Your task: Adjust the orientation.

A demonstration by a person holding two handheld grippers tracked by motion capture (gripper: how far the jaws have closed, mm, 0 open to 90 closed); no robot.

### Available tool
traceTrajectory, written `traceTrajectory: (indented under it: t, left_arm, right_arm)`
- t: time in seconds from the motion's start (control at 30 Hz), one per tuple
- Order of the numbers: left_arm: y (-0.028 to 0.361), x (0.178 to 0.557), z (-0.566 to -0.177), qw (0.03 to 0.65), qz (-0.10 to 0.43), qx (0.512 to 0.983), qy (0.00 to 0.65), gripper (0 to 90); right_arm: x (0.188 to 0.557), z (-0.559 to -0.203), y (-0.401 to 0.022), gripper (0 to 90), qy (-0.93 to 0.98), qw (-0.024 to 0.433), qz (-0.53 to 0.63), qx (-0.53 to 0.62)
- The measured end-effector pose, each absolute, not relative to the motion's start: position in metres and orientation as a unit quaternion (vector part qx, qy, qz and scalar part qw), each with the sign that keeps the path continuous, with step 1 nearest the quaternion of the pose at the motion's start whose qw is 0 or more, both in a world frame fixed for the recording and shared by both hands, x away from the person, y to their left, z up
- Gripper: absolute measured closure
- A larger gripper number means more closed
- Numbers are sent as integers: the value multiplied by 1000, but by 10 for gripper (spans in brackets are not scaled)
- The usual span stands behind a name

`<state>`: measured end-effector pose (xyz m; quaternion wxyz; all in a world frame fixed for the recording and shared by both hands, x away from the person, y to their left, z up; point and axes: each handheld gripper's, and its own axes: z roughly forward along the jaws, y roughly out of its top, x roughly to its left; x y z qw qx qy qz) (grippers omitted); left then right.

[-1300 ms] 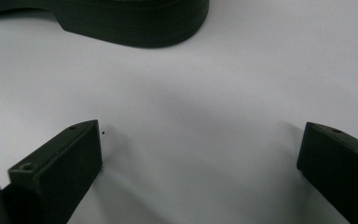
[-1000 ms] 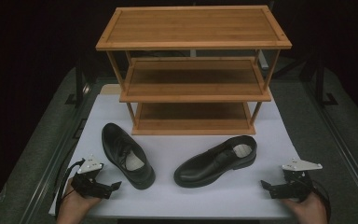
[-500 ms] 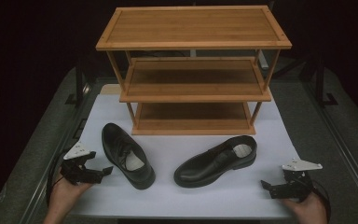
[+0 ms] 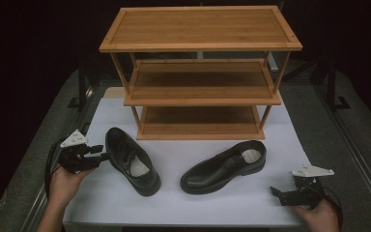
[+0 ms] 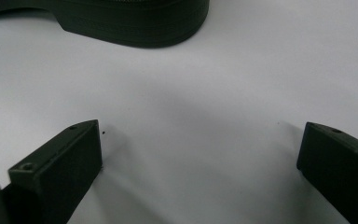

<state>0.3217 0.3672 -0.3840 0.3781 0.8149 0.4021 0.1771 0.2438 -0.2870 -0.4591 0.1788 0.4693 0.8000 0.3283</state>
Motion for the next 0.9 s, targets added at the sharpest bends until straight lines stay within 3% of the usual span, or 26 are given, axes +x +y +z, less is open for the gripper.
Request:
traceTrajectory:
  t: [0.23,0.9]
  left_arm:
    - [370,343,-374,376,180,814,405,888]
    - [378,421,-377,342,182,813,436,900]
  right_arm:
    - [244,-459,-287,0,800,180,329,468]
    - [244,-459,-287,0,800,180,329,468]
